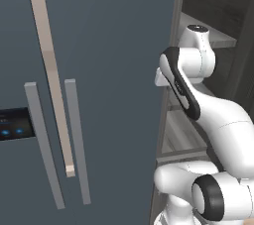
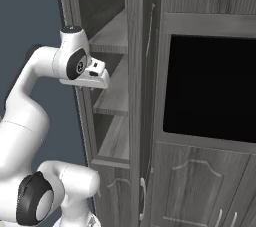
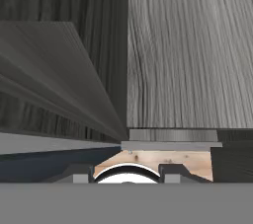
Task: Pick the boxed food and cereal from the counter and place them in the cabinets closest to them.
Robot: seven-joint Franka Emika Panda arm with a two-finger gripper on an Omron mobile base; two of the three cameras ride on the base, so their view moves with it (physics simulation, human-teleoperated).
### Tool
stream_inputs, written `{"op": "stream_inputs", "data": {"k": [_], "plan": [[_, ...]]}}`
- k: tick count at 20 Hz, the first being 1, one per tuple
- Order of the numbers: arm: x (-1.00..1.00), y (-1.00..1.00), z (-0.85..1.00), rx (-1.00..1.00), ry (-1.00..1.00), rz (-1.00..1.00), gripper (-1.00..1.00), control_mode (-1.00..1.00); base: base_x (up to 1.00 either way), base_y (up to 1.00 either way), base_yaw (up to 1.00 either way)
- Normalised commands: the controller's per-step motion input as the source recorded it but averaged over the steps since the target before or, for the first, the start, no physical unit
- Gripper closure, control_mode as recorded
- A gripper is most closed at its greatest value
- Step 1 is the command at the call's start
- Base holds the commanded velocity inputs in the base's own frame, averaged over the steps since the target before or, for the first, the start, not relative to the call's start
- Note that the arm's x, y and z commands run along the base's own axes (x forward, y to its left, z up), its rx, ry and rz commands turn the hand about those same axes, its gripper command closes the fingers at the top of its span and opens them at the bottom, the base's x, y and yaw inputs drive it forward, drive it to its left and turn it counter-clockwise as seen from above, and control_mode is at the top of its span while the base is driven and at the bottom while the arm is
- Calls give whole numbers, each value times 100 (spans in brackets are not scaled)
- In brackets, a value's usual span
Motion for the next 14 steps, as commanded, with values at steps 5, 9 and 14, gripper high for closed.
{"op": "stream_inputs", "data": {"k": [5, 9, 14], "plan": [[-7, 0, 0, 0, -1, 0, -100, -100, 0, 0, 0], [0, 0, 0, 0, 0, 0, -100, -100, 0, 0, 0], [0, 0, 0, 0, 0, 0, -100, -100, 0, 0, 0]]}}
